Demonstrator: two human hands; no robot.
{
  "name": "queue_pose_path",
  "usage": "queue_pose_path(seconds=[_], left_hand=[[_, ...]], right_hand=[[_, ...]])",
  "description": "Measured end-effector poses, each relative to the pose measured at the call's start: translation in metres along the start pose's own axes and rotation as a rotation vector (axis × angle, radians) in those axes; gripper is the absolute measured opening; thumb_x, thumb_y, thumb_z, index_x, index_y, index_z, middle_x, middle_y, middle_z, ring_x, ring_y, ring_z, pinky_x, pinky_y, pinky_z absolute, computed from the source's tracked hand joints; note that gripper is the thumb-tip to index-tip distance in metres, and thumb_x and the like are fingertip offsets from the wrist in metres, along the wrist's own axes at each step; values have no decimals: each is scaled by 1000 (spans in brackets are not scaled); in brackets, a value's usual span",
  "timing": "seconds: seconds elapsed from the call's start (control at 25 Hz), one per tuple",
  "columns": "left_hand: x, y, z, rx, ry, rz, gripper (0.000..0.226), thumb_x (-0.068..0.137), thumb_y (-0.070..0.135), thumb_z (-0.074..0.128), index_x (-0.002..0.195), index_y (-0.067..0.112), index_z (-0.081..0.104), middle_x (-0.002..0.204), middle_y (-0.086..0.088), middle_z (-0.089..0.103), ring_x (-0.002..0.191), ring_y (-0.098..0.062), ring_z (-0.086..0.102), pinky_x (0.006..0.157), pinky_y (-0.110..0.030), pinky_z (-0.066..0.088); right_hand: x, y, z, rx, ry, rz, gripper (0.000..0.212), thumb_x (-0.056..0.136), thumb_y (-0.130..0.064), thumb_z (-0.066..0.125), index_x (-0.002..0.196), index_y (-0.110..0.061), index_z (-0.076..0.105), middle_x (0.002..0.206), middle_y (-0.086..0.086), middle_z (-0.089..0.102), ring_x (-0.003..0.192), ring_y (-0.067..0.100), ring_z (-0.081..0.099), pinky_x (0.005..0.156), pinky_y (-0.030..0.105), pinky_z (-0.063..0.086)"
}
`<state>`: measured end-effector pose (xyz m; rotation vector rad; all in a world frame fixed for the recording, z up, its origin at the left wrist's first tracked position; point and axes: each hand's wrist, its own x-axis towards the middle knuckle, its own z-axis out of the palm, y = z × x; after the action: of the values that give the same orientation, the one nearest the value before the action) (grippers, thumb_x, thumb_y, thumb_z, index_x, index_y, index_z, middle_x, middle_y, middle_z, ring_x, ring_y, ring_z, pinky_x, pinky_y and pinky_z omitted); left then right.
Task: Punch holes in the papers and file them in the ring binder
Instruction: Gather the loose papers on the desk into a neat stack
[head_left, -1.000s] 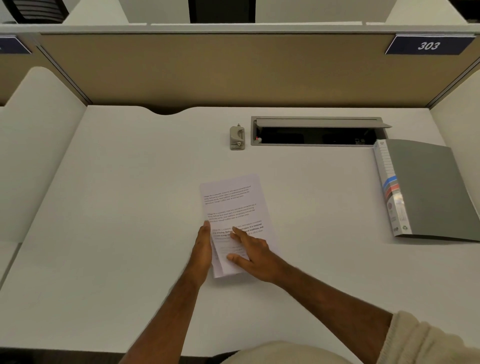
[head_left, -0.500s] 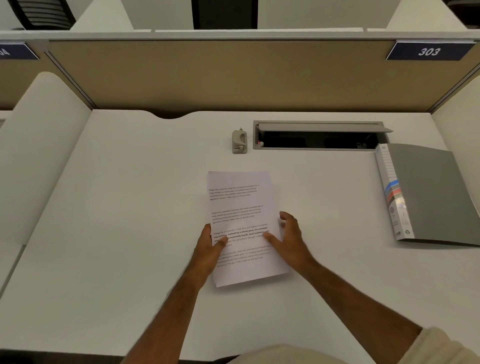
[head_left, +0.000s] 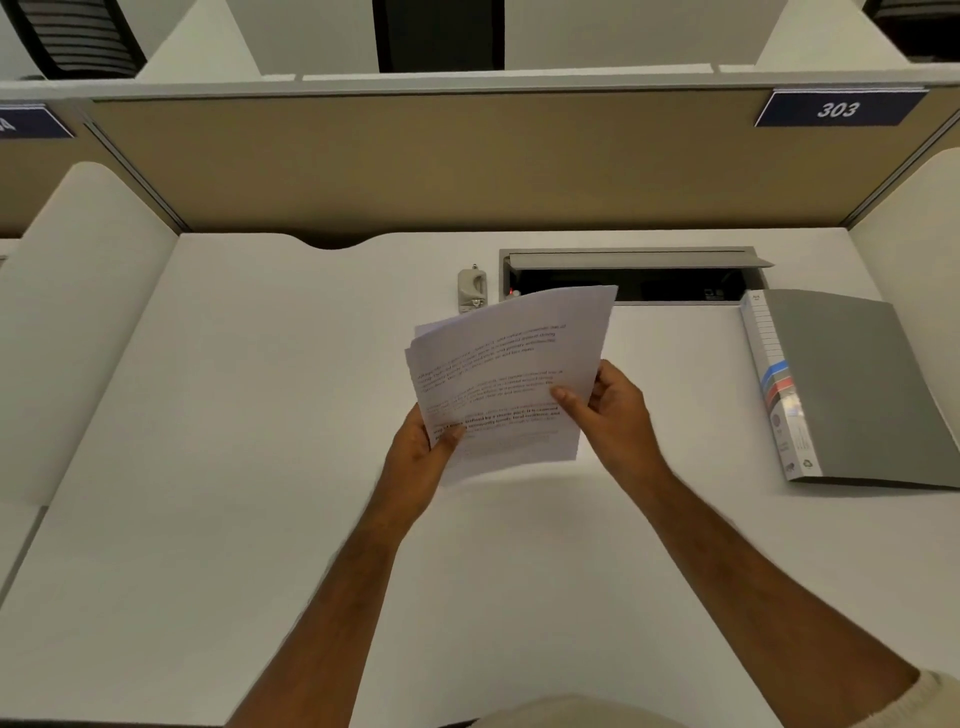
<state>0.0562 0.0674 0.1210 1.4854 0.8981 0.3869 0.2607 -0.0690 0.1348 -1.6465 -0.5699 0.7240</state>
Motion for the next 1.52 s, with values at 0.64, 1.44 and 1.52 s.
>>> queue_pose_path(seconds=[0.64,1.44,1.52], left_hand=[[6,49,5,59,47,111,30,93,26,76,114,45,67,103,19,75,96,-1,71,79,-18,60],[14,31,9,48,-60,72,42,90,26,79,116,56,66,109,15,75,104,-6,70,91,-32,61],[16,21,10,135,-85,34,48,92,27,77,109,68,60,110,17,73,106,-8,69,93,-38,61]], right_hand=[[-6,-23,-7,-20,101,-72,39,88,-28,76,123,-21,59,113,-9,71,99,14,71,83,33,62],[-10,-8,-1,-13,62,-21,47,86,-24,78,128,-26,56,114,-8,69,102,6,67,75,12,56],[-11,0,-1,-38,37,-12,43,87,-22,77,124,-29,56,112,-11,70,99,0,67,75,11,54]])
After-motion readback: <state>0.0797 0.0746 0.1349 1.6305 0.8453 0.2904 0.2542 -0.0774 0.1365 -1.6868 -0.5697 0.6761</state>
